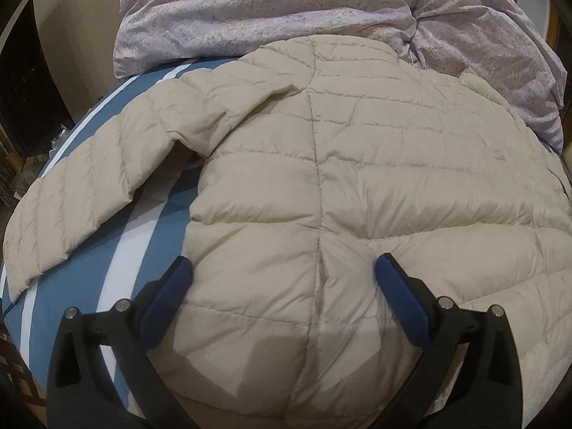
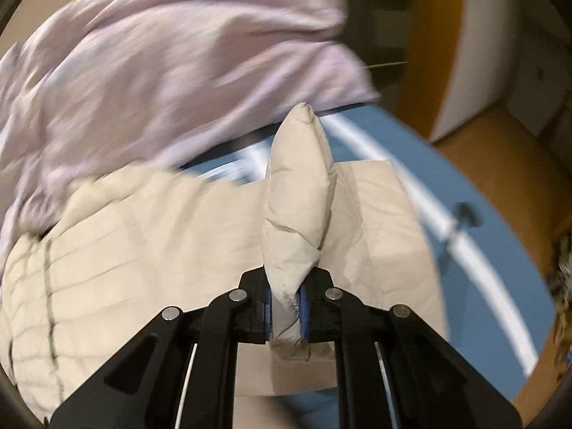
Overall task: Fold large clothes
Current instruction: 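Carry the sleeve across the jacket back and release it with the right gripper, then grasp the other sleeve cuff with the left gripper and lift it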
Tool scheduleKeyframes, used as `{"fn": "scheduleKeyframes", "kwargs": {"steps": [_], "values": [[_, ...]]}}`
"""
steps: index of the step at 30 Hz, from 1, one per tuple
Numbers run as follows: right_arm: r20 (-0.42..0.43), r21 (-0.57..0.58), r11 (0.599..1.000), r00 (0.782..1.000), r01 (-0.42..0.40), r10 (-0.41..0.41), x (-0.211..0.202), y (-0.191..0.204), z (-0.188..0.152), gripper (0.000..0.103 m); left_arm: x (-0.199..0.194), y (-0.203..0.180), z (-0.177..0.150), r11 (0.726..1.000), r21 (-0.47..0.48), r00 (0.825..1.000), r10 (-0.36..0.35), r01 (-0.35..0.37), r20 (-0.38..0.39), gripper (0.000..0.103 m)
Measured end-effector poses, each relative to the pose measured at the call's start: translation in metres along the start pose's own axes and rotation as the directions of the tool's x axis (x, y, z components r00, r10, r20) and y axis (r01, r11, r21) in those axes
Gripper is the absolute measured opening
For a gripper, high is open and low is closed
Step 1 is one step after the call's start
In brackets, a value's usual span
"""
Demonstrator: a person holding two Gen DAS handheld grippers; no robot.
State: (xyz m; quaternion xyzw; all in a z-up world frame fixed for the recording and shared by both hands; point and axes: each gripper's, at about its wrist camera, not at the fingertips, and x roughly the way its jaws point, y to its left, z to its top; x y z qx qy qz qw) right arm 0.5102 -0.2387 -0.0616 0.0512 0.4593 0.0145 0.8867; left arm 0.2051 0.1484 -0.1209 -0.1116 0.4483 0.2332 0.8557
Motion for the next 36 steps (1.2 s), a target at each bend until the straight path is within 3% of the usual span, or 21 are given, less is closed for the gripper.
{"fn": "scheduleKeyframes", "kwargs": {"steps": [4, 10, 23, 28, 30, 32, 33, 36], "values": [[-0.029, -0.091, 0.991, 0.995, -0.099, 0.097, 0.001, 0.069, -0.011, 0.012, 0.0, 0.0, 0.001, 1.0, -0.003, 1.0, -0.004, 0.004, -0.001, 0.101], [-0.057, -0.196, 0.957, 0.977, -0.214, 0.207, -0.013, 0.14, -0.034, 0.012, -0.001, 0.0, 0.001, 1.0, -0.004, 1.0, -0.003, 0.003, 0.0, 0.101], [-0.168, -0.28, 0.887, 0.929, -0.367, 0.33, -0.036, 0.223, -0.084, 0.012, -0.001, 0.0, 0.001, 1.0, -0.004, 1.0, -0.003, 0.003, 0.0, 0.101], [-0.209, -0.322, 0.86, 0.915, -0.397, 0.344, -0.047, 0.246, -0.102, 0.013, -0.001, 0.0, 0.001, 1.0, -0.004, 1.0, -0.003, 0.003, 0.0, 0.101], [-0.227, -0.332, 0.851, 0.91, -0.407, 0.347, -0.047, 0.252, -0.105, 0.02, -0.001, 0.0, 0.001, 1.0, -0.004, 1.0, -0.003, 0.003, 0.0, 0.101], [-0.248, -0.332, 0.835, 0.895, -0.438, 0.37, -0.051, 0.256, -0.106, 0.038, -0.001, 0.0, 0.001, 1.0, -0.004, 1.0, -0.003, 0.003, 0.0, 0.101], [-0.249, -0.332, 0.829, 0.889, -0.451, 0.384, -0.055, 0.257, -0.106, 0.041, -0.001, 0.0, 0.001, 1.0, -0.004, 1.0, -0.003, 0.003, 0.0, 0.101], [-0.206, -0.329, 0.817, 0.88, -0.474, 0.428, -0.073, 0.252, -0.096, 0.055, -0.001, 0.0, 0.001, 1.0, -0.004, 1.0, -0.003, 0.003, 0.0, 0.101]]}}
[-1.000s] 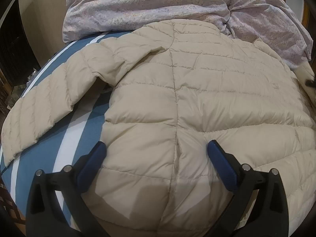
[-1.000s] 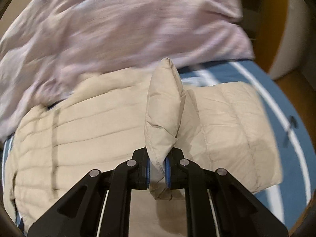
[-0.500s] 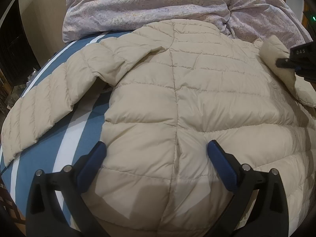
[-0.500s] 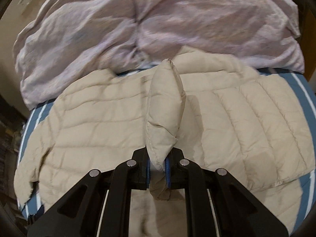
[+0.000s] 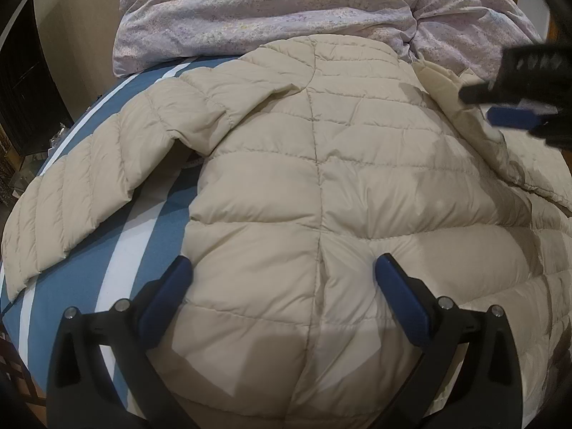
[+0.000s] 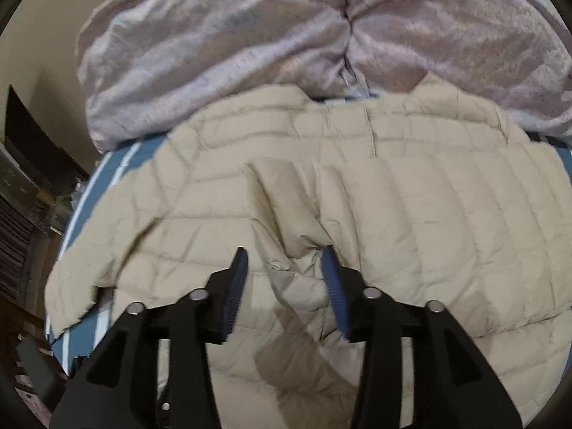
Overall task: Fold large clothes
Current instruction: 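Grasp the other sleeve cuff with the left gripper and lift it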
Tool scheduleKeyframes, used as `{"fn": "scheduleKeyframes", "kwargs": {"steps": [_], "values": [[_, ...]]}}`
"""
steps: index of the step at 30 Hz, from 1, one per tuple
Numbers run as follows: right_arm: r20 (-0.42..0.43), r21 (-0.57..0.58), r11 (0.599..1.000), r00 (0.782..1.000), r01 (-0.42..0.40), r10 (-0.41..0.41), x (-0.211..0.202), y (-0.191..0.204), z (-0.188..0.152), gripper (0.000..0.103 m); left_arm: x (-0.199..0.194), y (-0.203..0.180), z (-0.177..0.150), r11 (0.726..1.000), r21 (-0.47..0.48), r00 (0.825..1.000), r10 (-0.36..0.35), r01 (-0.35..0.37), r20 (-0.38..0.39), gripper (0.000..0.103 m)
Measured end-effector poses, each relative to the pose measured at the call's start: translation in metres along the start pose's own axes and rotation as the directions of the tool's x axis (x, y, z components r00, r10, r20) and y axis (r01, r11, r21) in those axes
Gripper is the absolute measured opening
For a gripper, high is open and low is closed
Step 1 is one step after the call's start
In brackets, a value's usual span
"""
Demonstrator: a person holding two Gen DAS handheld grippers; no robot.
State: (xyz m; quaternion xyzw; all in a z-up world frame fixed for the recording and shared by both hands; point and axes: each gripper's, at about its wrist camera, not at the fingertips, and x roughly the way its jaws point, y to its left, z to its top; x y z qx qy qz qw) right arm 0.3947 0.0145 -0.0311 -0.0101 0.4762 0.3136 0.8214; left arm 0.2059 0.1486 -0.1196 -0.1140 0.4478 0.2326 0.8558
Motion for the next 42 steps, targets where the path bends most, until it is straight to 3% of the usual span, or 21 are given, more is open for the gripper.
{"fn": "scheduleKeyframes", "kwargs": {"steps": [2, 5, 8, 12, 25, 31, 37, 42], "values": [[0.045, -0.001, 1.0, 0.999, 0.004, -0.004, -0.013, -0.003, 0.005, 0.061, 0.0, 0.0, 0.0, 1.0, 0.0, 1.0, 0.0, 0.0, 0.0, 0.101], [0.087, 0.015, 0.996, 0.992, 0.092, -0.093, -0.021, -0.019, 0.01, 0.062, 0.0, 0.0, 0.0, 1.0, 0.0, 1.0, 0.0, 0.0, 0.0, 0.101], [0.044, 0.089, 0.983, 0.985, 0.162, -0.166, -0.012, -0.046, 0.008, 0.062, 0.0, 0.0, 0.0, 1.0, 0.0, 1.0, 0.0, 0.0, 0.0, 0.101], [-0.021, 0.117, 0.972, 0.979, 0.205, -0.204, 0.008, -0.063, -0.002, 0.062, 0.0, 0.0, 0.0, 1.0, 0.0, 1.0, 0.0, 0.0, 0.0, 0.101], [-0.06, 0.068, 0.967, 0.968, 0.246, -0.243, 0.031, -0.042, -0.019, 0.082, -0.001, -0.001, 0.0, 1.0, 0.006, 1.0, 0.01, -0.01, 0.004, 0.101], [-0.069, -0.017, 0.945, 0.942, 0.327, -0.327, 0.047, -0.03, -0.028, 0.087, -0.009, 0.003, -0.001, 1.0, 0.016, 1.0, 0.017, -0.017, 0.005, 0.101], [-0.075, -0.022, 0.943, 0.94, 0.332, -0.333, 0.05, -0.031, -0.025, 0.09, -0.031, 0.036, 0.003, 0.999, -0.008, 0.998, 0.053, -0.052, 0.022, 0.101], [-0.081, -0.017, 0.949, 0.946, 0.314, -0.315, 0.05, -0.034, -0.023, 0.091, -0.056, 0.094, 0.005, 0.988, -0.081, 0.989, 0.136, -0.131, 0.054, 0.101]]}}
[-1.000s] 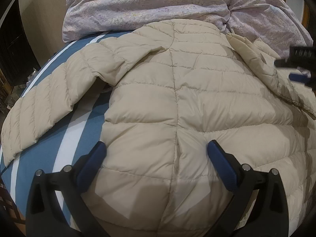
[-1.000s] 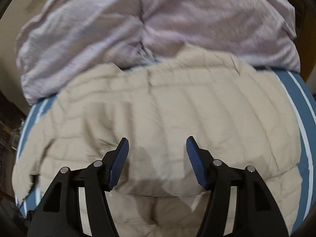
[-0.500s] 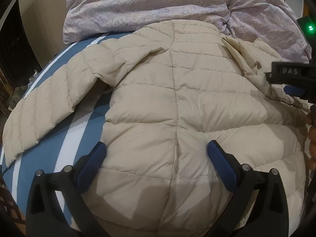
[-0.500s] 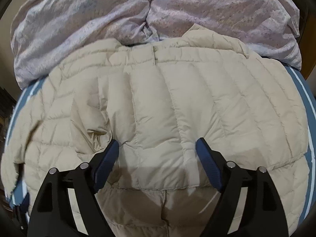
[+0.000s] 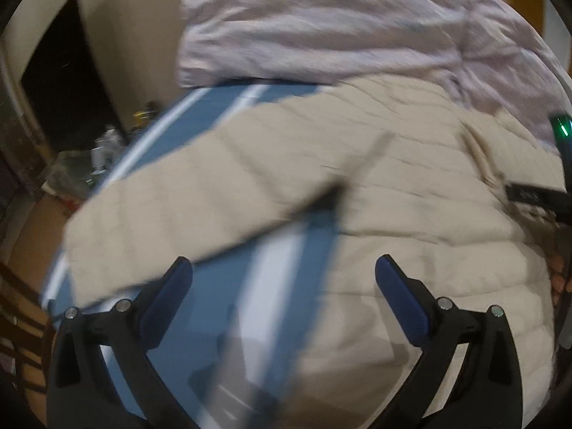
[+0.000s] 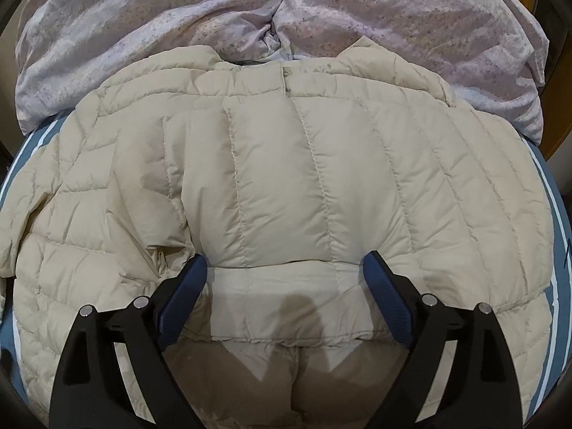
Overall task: Fold large clothes
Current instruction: 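Grasp the other sleeve cuff with the left gripper and lift it, then lay the sleeve across the jacket back and open the left gripper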
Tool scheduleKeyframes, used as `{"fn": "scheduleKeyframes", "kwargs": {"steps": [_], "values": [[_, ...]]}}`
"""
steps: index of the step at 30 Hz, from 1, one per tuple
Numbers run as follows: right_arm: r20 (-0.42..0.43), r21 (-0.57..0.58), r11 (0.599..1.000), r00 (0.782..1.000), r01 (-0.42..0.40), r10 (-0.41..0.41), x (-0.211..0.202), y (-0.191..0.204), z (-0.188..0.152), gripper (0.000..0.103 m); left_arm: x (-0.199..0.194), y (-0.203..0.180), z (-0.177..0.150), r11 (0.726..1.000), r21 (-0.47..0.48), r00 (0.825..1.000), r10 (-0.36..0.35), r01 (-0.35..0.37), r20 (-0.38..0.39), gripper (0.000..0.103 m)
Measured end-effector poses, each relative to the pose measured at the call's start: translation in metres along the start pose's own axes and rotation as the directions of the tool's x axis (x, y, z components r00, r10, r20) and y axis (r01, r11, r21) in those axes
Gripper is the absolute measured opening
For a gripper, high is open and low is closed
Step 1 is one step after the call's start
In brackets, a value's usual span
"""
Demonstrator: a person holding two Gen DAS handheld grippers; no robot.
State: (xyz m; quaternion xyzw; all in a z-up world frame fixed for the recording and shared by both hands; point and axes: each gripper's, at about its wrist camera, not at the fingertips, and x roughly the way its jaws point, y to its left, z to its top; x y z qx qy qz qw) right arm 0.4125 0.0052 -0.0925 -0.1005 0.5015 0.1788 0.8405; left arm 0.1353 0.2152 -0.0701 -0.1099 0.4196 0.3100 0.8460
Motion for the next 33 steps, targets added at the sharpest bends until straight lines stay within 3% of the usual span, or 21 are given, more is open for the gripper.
{"fn": "scheduleKeyframes", "kwargs": {"steps": [4, 7, 11, 15, 24, 28, 33], "values": [[0.001, -0.003, 1.0, 1.0, -0.008, 0.008, 0.001, -0.001, 0.001, 0.091, 0.0, 0.059, 0.006, 0.992, -0.095, 0.997, 0.075, -0.077, -0.029, 0.101], [0.008, -0.006, 1.0, 1.0, -0.014, 0.014, 0.0, -0.002, -0.001, 0.091, 0.006, 0.106, 0.008, 0.976, -0.168, 0.99, 0.128, -0.137, -0.064, 0.094], [0.01, -0.012, 1.0, 1.0, -0.023, 0.023, 0.001, -0.003, -0.001, 0.092, 0.017, 0.151, 0.006, 0.949, -0.268, 0.984, 0.137, -0.164, -0.118, 0.078], [0.009, -0.011, 1.0, 1.0, -0.023, 0.023, 0.001, -0.002, -0.002, 0.091, 0.026, 0.181, -0.003, 0.922, -0.339, 0.977, 0.142, -0.189, -0.16, 0.074], [0.011, -0.012, 1.0, 1.0, -0.028, 0.028, 0.001, -0.003, -0.003, 0.092, 0.042, 0.205, -0.015, 0.887, -0.437, 0.978, 0.071, -0.152, -0.196, 0.063], [0.014, -0.012, 0.999, 0.999, -0.029, 0.03, 0.0, -0.003, -0.004, 0.092, 0.043, 0.203, -0.015, 0.888, -0.431, 0.979, 0.089, -0.161, -0.182, 0.055], [0.017, -0.01, 0.999, 0.999, -0.032, 0.033, 0.001, -0.003, -0.004, 0.092, 0.044, 0.201, -0.013, 0.88, -0.443, 0.98, 0.11, -0.174, -0.166, 0.029]]}}
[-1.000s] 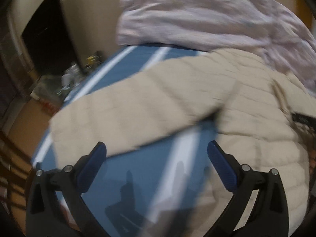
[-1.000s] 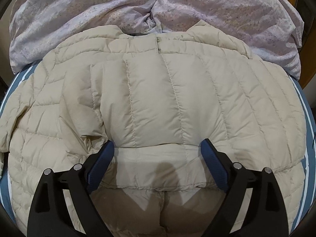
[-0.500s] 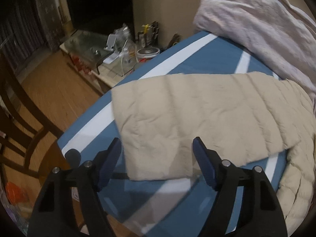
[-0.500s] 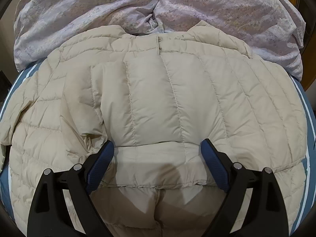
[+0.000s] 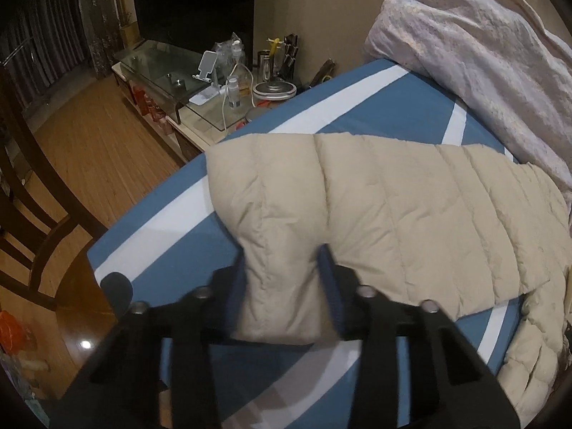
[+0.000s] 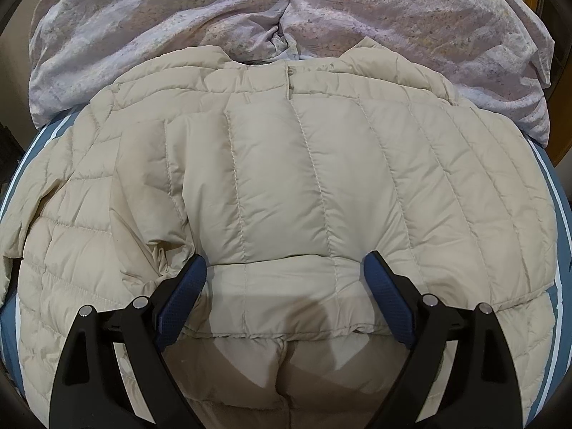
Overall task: Fold large clothes
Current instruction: 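Lay the sleeve across the jacket back and open the left gripper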
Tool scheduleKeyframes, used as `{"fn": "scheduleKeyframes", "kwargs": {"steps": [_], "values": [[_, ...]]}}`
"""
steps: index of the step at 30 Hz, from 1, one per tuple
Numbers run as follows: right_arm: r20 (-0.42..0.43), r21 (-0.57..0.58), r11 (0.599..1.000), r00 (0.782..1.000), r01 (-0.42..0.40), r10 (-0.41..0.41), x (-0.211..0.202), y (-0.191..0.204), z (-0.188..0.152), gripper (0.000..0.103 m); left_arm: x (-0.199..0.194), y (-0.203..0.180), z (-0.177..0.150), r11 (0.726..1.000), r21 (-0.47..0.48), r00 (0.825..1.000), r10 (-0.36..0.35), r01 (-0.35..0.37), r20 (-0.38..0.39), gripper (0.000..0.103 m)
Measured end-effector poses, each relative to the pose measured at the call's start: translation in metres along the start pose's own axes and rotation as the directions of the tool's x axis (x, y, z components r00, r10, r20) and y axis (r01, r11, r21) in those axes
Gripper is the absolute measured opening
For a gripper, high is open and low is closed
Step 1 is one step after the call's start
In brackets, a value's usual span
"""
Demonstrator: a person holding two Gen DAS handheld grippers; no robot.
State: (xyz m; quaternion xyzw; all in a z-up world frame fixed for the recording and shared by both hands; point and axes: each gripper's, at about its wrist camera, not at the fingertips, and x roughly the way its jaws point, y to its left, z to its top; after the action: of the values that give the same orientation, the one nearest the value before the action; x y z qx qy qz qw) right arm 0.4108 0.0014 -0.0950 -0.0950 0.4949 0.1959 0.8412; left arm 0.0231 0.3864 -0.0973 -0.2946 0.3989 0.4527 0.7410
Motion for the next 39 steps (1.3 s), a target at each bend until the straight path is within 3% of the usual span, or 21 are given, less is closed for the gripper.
{"fn": "scheduleKeyframes", "kwargs": {"steps": [5, 9, 17, 21, 26, 32, 39], "values": [[0.004, 0.003, 1.0, 1.0, -0.008, 0.008, -0.001, 0.0, -0.002, 0.092, -0.005, -0.009, 0.005, 1.0, -0.005, 0.999, 0.026, -0.026, 0.019, 0.009], [0.005, 0.005, 1.0, 1.0, -0.018, 0.018, -0.001, 0.0, -0.002, 0.092, -0.013, -0.024, 0.013, 1.0, 0.014, 0.999, 0.009, -0.009, 0.031, 0.004], [0.011, 0.009, 0.999, 0.999, -0.038, 0.038, -0.001, -0.003, -0.002, 0.092, -0.046, -0.075, 0.028, 0.987, 0.052, 0.985, -0.157, 0.154, 0.067, 0.003], [0.012, 0.013, 0.998, 0.998, -0.057, 0.056, -0.003, -0.005, -0.003, 0.092, -0.066, -0.117, 0.027, 0.955, 0.088, 0.955, -0.289, 0.283, 0.065, 0.003], [0.01, 0.022, 0.995, 0.996, -0.092, 0.092, -0.007, -0.008, -0.004, 0.091, -0.092, -0.178, 0.014, 0.885, 0.149, 0.894, -0.448, 0.441, 0.017, 0.003], [0.029, 0.027, 0.991, 0.991, -0.128, 0.127, -0.02, -0.016, -0.007, 0.091, -0.111, -0.251, -0.014, 0.814, 0.26, 0.849, -0.527, 0.519, -0.041, 0.003], [0.088, 0.008, 0.994, 0.99, -0.107, 0.106, -0.039, -0.032, -0.016, 0.091, -0.12, -0.302, -0.044, 0.745, 0.298, 0.798, -0.591, 0.597, -0.118, 0.003]]}}
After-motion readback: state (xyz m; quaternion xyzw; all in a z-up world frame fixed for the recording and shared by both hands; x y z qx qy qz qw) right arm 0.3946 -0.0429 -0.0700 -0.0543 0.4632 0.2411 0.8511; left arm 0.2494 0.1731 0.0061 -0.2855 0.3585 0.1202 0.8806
